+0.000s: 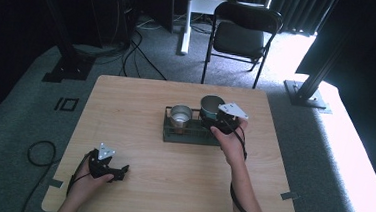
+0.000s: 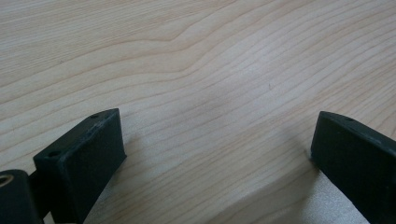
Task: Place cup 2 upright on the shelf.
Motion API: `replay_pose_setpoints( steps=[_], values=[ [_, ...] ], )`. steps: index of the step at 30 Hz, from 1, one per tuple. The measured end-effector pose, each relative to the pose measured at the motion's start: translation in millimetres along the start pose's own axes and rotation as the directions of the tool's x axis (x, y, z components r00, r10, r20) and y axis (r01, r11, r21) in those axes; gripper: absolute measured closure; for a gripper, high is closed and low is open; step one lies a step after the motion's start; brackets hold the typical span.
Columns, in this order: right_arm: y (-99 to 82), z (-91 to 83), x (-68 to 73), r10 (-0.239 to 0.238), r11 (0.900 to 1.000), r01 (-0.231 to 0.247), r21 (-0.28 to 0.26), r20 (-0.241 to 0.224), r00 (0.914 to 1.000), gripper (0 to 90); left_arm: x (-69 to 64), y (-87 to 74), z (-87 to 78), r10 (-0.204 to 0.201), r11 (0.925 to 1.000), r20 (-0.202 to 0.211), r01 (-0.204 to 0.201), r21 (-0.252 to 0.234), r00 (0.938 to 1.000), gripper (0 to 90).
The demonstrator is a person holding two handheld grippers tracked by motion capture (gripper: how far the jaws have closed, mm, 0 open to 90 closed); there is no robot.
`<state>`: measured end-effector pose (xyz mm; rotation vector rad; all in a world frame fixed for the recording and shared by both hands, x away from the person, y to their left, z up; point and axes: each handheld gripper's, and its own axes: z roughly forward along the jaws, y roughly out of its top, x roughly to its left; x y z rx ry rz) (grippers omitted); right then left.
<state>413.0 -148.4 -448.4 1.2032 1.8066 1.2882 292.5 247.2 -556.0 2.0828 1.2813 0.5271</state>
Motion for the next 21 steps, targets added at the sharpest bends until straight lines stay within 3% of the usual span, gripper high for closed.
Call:
replay_pose_setpoints(
  steps=[21],
  values=[
    [-21.2, 12.9, 1.8, 0.016, 0.9995, -0.016, 0.026, 0.008, 0.9998, 13.3, -0.1, 0.0, 0.0, -0.001, 1.0, 0.0, 0.001, 0.0, 1.0, 3.6]
  ],
)
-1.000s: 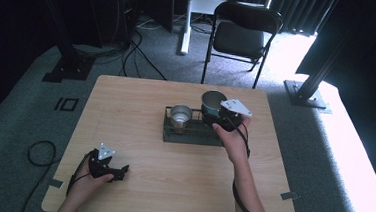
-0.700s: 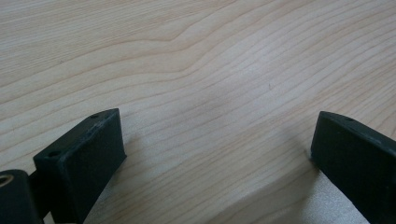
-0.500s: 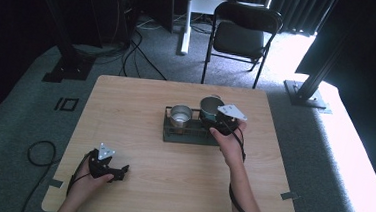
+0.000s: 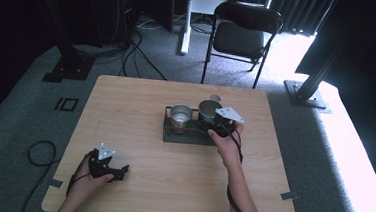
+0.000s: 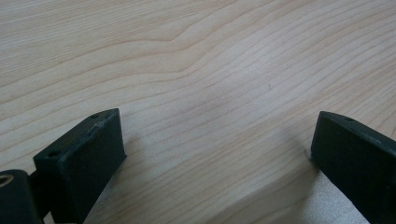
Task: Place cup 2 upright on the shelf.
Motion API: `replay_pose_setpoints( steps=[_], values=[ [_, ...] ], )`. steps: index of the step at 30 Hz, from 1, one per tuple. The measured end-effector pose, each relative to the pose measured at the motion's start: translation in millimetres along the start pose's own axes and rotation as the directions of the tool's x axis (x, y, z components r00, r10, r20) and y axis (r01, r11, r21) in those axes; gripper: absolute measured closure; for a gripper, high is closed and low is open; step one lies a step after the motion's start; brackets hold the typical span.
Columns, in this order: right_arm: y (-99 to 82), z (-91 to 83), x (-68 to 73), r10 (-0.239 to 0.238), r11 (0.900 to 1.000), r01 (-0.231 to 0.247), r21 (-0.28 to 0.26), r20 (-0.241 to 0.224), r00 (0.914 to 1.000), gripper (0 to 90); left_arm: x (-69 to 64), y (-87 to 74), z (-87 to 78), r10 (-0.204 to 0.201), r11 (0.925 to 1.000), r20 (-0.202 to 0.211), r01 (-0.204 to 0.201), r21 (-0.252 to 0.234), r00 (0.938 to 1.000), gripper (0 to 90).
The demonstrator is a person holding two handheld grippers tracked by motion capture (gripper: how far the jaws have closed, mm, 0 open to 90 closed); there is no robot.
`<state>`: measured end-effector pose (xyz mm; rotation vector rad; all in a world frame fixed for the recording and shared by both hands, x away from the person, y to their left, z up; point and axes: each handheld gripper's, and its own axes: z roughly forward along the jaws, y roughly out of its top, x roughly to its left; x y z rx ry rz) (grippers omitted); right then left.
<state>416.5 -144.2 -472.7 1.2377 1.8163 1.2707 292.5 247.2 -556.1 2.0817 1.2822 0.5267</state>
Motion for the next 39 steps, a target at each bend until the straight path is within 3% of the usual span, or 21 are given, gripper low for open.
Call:
replay_pose_setpoints(
  steps=[17, 20, 39],
  values=[
    [-5.5, -6.6, -5.3, -0.008, 0.9995, 0.007, -0.03, -0.026, 0.9996, 11.2, 0.0, 0.0, 0.0, 0.0, 1.0, 0.0, 0.0, 0.0, 1.0, 3.6],
    [-6.0, -8.1, -6.6, -0.032, 0.9994, 0.032, -0.014, -0.03, 0.999, 11.2, 0.0, 0.0, 0.0, 0.0, 1.0, 0.0, 0.0, 0.0, 1.0, 3.6],
    [-15.0, -27.9, -16.5, -0.031, 0.9995, 0.031, -0.003, -0.038, 0.9988, 10.9, 0.0, 0.0, 0.1, 0.0, 1.0, 0.0, 0.0, -0.001, 1.0, 3.6]
  ],
)
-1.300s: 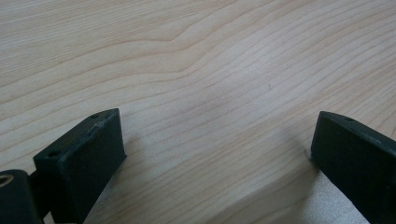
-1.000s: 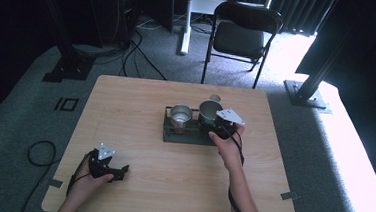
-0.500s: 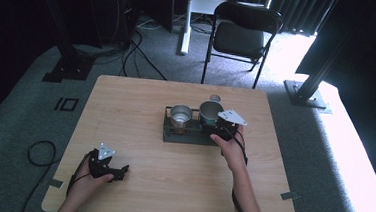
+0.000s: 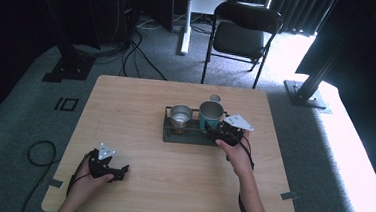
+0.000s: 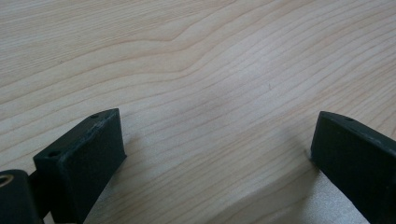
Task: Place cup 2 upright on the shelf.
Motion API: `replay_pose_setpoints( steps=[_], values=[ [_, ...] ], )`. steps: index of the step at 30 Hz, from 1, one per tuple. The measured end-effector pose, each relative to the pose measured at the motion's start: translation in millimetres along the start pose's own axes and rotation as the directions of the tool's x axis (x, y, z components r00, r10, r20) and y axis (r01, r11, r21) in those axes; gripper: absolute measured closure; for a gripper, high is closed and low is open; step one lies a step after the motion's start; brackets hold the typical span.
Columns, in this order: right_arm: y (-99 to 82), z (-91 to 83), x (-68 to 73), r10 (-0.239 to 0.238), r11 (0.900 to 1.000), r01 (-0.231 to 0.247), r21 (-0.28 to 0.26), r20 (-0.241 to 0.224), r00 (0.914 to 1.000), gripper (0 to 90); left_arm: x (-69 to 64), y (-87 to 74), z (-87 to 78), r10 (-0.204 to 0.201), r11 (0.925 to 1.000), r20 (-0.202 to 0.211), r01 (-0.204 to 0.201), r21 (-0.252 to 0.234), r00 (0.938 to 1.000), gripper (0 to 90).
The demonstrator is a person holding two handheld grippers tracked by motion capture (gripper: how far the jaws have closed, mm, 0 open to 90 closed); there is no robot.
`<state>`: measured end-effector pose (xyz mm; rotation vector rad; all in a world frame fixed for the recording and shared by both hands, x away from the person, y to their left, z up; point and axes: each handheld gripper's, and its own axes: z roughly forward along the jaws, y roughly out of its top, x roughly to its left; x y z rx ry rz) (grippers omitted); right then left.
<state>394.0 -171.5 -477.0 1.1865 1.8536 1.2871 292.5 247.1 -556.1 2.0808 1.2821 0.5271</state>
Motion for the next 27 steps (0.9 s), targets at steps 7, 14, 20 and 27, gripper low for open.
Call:
replay_pose_setpoints(
  steps=[7, 14, 20, 27],
  values=[
    [-4.9, -9.6, -5.2, -0.003, 1.0, 0.003, 0.007, -0.018, 0.9998, 11.0, 0.0, 0.0, 0.0, 0.0, 1.0, 0.0, 0.0, 0.0, 1.0, 3.6],
    [-8.6, -20.8, -5.9, -0.002, 1.0, 0.002, 0.001, -0.031, 0.9995, 11.0, 0.0, 0.0, 0.0, 0.001, 1.0, 0.0, -0.001, 0.0, 1.0, 3.6],
    [-8.6, -33.3, -10.4, -0.002, 1.0, 0.002, -0.007, -0.021, 0.9998, 11.0, 0.0, 0.0, 0.0, 0.001, 1.0, 0.0, -0.001, 0.0, 1.0, 3.6],
    [-10.6, -41.8, -15.1, -0.003, 1.0, 0.003, -0.003, -0.013, 0.9999, 11.0, 0.0, 0.0, 0.0, 0.001, 1.0, 0.0, -0.001, 0.0, 1.0, 3.6]
  ],
)
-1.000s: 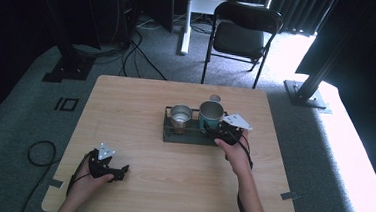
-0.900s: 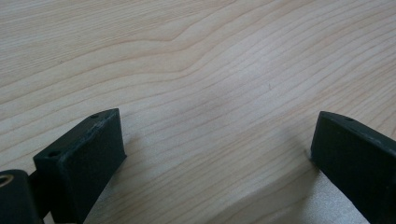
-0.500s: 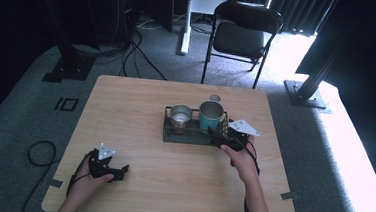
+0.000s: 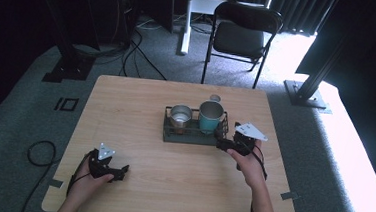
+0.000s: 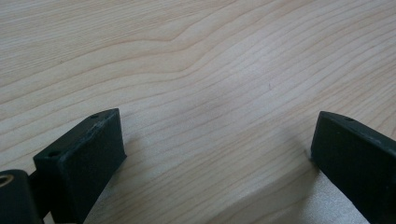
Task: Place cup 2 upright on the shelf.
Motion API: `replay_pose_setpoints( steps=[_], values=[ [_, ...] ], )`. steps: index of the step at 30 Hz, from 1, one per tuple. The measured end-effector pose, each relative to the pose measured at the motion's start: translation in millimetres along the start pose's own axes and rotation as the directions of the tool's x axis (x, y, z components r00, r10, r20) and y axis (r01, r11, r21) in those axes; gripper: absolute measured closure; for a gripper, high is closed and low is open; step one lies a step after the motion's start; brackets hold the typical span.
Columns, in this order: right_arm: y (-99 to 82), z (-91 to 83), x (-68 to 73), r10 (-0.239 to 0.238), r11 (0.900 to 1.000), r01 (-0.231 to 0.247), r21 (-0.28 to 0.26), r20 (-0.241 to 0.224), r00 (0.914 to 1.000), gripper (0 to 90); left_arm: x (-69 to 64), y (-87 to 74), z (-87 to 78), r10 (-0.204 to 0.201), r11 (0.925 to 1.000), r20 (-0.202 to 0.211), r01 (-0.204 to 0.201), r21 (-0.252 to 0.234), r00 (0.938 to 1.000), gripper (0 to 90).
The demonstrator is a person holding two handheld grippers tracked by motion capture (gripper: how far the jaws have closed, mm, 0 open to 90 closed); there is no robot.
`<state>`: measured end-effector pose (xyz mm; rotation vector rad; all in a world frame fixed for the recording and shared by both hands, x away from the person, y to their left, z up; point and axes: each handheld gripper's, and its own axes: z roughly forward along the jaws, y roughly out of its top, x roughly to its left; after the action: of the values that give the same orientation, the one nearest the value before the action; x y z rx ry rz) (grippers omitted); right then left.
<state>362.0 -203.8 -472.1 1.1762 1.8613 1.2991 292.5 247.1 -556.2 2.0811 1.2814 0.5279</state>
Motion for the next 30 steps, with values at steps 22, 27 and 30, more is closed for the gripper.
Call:
replay_pose_setpoints(
  steps=[22, 27, 30],
  values=[
    [-29.7, -24.6, -19.9, 0.018, 0.9978, -0.02, 0.062, 0.031, 0.9994, 11.0, 0.1, 0.0, 0.0, 0.001, 1.0, 0.0, -0.001, 0.0, 1.0, 3.6],
    [-41.1, -29.6, -24.1, 0.024, 0.9961, -0.028, 0.083, 0.04, 0.9989, 11.0, 0.1, 0.0, 0.0, 0.001, 1.0, 0.0, -0.001, 0.001, 1.0, 3.6],
    [-48.2, -30.9, -26.1, 0.032, 0.9944, -0.036, 0.1, 0.044, 0.9985, 11.0, 0.1, 0.1, 0.0, 0.002, 1.0, 0.0, -0.002, 0.0, 1.0, 3.6]
  ],
)
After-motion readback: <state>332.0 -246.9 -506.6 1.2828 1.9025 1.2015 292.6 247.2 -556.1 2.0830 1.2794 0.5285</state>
